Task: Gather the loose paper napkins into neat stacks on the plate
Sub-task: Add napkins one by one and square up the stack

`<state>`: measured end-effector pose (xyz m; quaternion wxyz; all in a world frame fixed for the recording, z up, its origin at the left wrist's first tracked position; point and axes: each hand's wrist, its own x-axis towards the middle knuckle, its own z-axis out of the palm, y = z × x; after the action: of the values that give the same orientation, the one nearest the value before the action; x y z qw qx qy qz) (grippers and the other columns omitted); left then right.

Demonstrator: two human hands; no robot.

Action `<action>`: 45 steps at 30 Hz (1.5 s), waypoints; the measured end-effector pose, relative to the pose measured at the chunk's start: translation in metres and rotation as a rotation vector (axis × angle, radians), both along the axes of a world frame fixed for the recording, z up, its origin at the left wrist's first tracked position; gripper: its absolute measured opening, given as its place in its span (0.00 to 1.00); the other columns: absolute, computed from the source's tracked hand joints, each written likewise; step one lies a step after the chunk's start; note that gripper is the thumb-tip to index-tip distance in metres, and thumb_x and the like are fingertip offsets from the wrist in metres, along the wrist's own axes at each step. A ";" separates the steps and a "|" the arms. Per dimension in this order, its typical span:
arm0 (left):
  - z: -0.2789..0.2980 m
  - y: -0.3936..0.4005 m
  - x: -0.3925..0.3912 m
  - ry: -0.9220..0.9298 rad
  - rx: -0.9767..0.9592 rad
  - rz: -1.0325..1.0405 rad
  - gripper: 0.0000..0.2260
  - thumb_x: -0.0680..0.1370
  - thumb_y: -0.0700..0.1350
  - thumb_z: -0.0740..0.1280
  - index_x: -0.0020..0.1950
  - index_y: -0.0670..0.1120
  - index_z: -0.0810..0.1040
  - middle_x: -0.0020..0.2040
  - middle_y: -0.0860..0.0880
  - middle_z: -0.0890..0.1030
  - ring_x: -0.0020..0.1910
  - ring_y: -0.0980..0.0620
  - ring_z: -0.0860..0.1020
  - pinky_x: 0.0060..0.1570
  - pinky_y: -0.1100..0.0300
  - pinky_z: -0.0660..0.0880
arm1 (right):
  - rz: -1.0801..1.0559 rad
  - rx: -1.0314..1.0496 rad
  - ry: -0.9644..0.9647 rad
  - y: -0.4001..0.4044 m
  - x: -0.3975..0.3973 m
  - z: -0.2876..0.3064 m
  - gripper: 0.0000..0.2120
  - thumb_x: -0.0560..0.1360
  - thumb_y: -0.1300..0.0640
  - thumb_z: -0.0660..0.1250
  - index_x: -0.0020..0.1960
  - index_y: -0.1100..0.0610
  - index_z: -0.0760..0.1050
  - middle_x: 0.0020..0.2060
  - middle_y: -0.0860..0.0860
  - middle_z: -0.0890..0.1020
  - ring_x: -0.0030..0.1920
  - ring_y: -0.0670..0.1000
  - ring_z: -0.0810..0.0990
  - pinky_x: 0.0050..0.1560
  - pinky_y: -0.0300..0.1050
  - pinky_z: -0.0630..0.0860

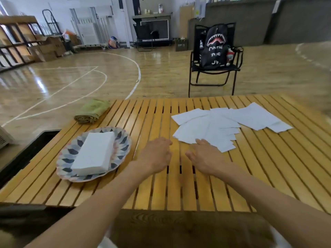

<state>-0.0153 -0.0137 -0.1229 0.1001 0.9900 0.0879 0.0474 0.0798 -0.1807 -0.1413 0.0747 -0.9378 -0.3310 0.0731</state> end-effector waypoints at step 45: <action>-0.032 -0.008 -0.068 -0.161 -0.317 -0.151 0.13 0.80 0.38 0.64 0.59 0.53 0.80 0.57 0.63 0.77 0.59 0.68 0.73 0.58 0.75 0.67 | -0.643 0.997 0.710 -0.056 -0.023 0.000 0.14 0.82 0.57 0.63 0.66 0.50 0.69 0.43 0.51 0.86 0.37 0.48 0.86 0.45 0.47 0.83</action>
<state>-0.0836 -0.0222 -0.1553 0.2647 0.9586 0.0116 0.1043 0.0568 -0.2368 -0.1416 0.6187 -0.7624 0.0140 0.1889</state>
